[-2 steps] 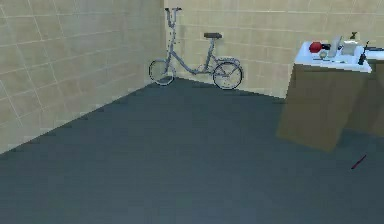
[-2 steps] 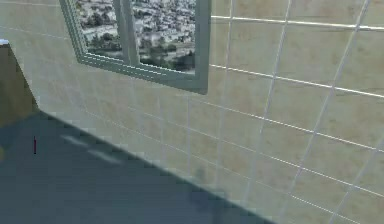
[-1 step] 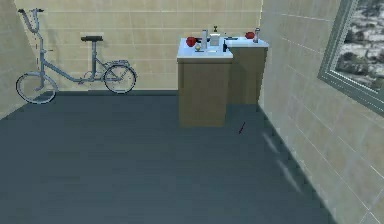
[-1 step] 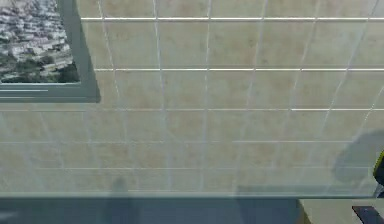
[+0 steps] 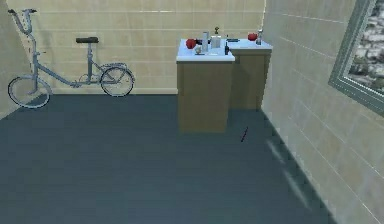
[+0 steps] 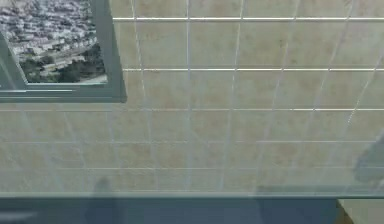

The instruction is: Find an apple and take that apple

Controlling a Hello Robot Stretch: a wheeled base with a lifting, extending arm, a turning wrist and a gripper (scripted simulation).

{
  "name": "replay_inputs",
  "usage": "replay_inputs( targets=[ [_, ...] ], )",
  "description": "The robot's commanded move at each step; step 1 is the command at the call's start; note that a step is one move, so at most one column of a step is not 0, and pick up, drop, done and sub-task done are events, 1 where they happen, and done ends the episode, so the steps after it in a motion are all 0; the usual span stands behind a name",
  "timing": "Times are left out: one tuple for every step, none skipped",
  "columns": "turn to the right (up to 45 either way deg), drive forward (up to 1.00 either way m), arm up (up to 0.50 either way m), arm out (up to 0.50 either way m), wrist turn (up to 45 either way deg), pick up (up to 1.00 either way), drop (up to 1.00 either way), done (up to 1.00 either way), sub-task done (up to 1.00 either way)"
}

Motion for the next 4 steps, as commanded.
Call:
replay_inputs(
  targets=[
    [45.0, 0.00, 0.00, 0.00, 0.0, 0.00, 0.00, 0.00, 0.00],
    [45.0, 0.00, 0.00, 0.00, 0.0, 0.00, 0.00, 0.00, 0.00],
    [3.0, 0.00, 0.00, 0.00, 0.0, 0.00, 0.00, 0.00, 0.00],
    [39.0, 0.00, 0.00, 0.00, 0.0, 0.00, 0.00, 0.00, 0.00]
  ],
)
